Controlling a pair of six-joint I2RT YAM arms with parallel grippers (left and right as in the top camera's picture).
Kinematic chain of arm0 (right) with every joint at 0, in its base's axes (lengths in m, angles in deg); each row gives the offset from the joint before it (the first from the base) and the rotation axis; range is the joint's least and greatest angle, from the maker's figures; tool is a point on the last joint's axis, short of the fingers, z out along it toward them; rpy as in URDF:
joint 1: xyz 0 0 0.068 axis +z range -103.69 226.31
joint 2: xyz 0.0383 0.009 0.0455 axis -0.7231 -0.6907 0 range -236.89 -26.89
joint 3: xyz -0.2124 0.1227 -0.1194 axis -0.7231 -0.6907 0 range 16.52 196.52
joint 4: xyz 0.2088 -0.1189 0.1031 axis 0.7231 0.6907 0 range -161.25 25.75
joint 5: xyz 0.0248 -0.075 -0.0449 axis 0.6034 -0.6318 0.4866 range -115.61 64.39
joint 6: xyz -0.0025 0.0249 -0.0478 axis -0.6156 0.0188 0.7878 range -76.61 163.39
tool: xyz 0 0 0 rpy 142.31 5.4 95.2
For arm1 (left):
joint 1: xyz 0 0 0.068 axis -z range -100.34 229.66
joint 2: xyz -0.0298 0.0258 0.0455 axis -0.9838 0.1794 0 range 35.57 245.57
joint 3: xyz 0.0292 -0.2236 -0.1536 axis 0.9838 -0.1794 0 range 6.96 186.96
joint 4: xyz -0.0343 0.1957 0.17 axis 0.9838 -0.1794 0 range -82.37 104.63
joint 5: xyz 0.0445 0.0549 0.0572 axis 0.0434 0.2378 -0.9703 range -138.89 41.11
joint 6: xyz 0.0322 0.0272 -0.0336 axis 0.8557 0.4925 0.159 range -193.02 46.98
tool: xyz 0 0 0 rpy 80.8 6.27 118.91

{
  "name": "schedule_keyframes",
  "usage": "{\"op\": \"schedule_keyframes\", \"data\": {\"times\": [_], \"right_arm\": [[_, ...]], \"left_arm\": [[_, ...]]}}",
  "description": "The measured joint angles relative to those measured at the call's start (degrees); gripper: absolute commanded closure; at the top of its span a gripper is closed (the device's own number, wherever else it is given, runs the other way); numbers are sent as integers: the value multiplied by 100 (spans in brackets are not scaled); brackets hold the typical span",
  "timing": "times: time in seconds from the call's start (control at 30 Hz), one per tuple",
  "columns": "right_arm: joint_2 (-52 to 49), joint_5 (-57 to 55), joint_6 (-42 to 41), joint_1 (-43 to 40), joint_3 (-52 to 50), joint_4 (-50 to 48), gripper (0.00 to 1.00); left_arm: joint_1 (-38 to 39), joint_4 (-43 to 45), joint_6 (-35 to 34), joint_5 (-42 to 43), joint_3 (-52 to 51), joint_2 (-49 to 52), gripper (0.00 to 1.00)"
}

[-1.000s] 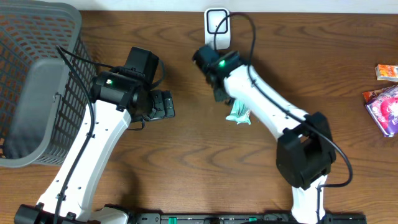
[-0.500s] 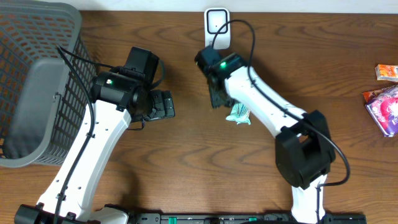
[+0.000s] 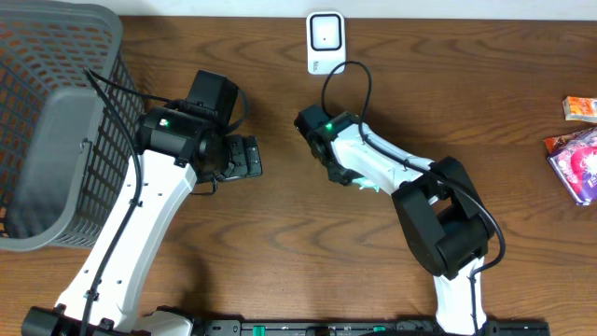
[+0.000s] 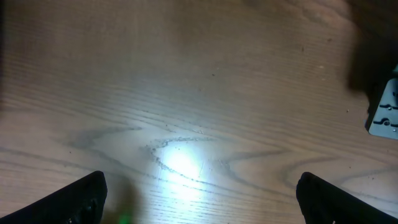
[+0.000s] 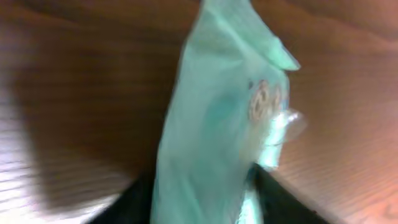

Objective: Scan the item barcode

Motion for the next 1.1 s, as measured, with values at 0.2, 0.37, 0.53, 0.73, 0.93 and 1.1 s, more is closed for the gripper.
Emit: {"op": "schedule_keyframes", "data": {"times": [0.2, 0.37, 0.53, 0.73, 0.93, 1.1], "right_arm": [[79, 39, -83, -122, 31, 153, 99], [33, 1084, 116, -535, 645, 645, 99], [17, 3423, 970, -1191, 1451, 632, 99], [15, 6072, 1799, -1971, 1196, 94, 99], [0, 7903, 1967, -2669, -243, -1486, 83], [0, 8091, 1731, -3248, -1025, -1687, 46]], "left_arm": [[0, 0, 0, -2, -2, 0, 2], [0, -2, 0, -2, -2, 0, 2], [0, 0, 0, -2, -2, 0, 2], [0, 2, 0, -2, -2, 0, 2], [0, -2, 0, 0, -2, 0, 2], [0, 0, 0, 0, -2, 0, 2]]}}
